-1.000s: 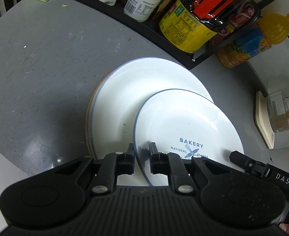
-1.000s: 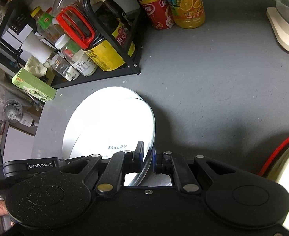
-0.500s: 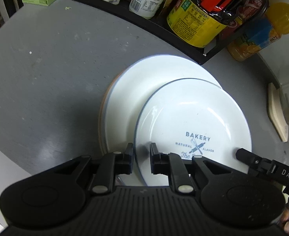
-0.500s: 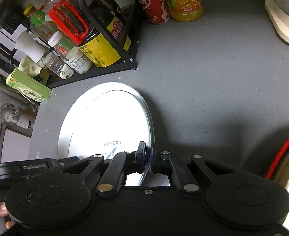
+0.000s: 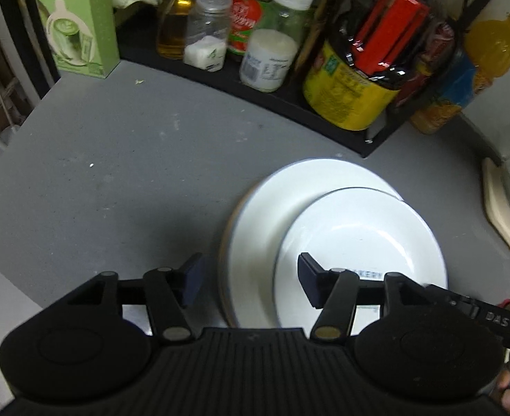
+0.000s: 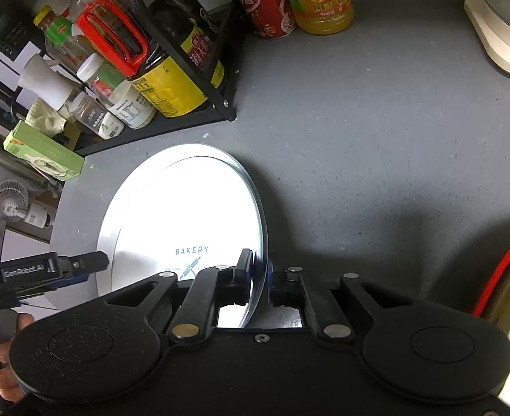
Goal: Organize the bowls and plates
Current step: 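Lower the 'BAKERY' plate onto the 'Sweet' plate and open both grippers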
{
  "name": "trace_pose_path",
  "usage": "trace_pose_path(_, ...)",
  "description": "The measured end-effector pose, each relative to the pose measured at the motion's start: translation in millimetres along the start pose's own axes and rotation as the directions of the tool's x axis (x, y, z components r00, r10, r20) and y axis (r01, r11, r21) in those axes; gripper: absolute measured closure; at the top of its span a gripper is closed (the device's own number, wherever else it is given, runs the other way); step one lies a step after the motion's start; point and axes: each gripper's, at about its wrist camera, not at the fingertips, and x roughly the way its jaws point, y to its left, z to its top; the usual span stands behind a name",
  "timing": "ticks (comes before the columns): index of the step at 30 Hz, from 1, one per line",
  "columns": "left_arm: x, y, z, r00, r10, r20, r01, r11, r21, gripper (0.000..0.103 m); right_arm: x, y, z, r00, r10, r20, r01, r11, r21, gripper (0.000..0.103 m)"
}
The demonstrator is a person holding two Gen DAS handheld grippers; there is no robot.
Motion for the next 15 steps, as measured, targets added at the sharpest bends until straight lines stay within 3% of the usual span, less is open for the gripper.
trace_pose_path(5, 17.9, 5.8, -1.0, 0.999, -0.016, -0.040, 0.015, 0.999, -0.031, 0.045, 5.3, 0.2, 0.5, 1.000, 0.005, -0.012, -0.005, 1.000, 0.006, 0.094)
trace_pose_path(15, 27.9, 18.1, 3.6, 0.999, -0.031, -0.031, 0.030, 0.998, -0.047, 0.050, 10.8, -0.5, 1.6, 1.000, 0.016, -0.027, -0.016, 1.000, 0.003, 0.092)
